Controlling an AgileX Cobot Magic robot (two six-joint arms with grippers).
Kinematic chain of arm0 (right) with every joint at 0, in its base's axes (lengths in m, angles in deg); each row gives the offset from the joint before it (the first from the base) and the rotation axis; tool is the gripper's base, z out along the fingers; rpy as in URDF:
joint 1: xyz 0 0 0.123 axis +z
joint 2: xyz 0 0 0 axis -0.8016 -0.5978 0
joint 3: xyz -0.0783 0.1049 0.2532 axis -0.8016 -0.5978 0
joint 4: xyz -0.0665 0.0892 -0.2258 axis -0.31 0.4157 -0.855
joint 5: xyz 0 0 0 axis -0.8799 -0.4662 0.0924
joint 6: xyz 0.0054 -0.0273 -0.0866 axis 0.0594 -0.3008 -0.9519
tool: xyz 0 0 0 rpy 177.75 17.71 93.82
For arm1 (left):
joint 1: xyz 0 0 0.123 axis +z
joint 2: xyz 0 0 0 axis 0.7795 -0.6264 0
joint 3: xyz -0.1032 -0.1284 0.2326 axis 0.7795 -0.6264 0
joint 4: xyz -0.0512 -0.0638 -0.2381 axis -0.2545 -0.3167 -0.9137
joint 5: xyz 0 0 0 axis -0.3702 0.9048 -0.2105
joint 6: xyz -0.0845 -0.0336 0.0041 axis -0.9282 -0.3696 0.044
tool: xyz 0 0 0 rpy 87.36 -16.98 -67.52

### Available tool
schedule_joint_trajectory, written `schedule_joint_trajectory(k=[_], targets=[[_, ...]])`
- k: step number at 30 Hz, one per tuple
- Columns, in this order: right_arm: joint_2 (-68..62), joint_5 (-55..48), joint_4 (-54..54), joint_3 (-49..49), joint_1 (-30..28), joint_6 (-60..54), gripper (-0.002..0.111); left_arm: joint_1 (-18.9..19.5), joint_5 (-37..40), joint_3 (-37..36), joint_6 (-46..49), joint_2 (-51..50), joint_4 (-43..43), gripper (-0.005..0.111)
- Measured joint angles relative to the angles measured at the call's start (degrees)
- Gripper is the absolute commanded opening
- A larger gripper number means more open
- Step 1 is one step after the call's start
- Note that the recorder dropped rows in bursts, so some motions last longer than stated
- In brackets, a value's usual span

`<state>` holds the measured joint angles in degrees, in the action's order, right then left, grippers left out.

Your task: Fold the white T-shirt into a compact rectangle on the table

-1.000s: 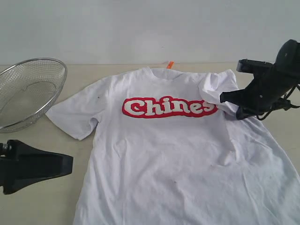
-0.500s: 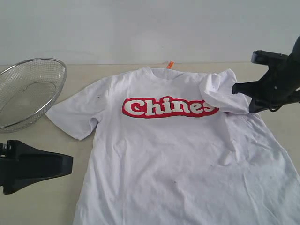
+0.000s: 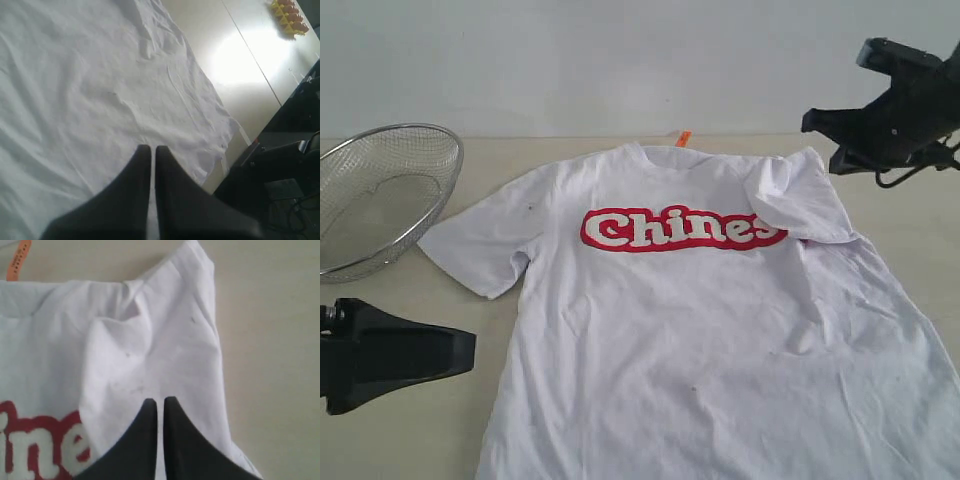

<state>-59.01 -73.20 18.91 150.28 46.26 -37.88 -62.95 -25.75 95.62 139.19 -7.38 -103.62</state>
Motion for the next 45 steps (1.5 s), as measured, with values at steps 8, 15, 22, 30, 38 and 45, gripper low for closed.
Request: schedule_joint_trajectory(k=[8, 15, 22, 30, 38, 45], targets=[[-11.7, -3.4, 3.5, 15.1, 1.8, -0.5, 0.0, 0.0, -0.1, 0.0, 0.0, 0.0, 0.3, 0.004], [-18.5, -3.8, 3.9, 21.4, 3.2, -0.5, 0.0, 0.0, -0.6, 0.0, 0.0, 0.0, 0.3, 0.004], [-22.9, -1.9, 4.6, 22.1, 3.7, -0.6, 0.0, 0.0, -0.7, 0.0, 0.0, 0.0, 0.7, 0.004], [-23.3, 1.3, 6.2, 22.1, 5.3, -1.1, 0.0, 0.0, -1.3, 0.0, 0.5, 0.0, 0.8, 0.004], [-23.3, 1.4, 7.4, 22.1, 5.4, -1.1, 0.0, 0.0, -1.5, 0.0, 0.6, 0.0, 0.8, 0.004], [-21.9, 1.9, 8.8, 22.1, 5.4, -1.1, 0.0, 0.0, -2.3, 0.0, 0.6, 0.0, 0.9, 0.004]])
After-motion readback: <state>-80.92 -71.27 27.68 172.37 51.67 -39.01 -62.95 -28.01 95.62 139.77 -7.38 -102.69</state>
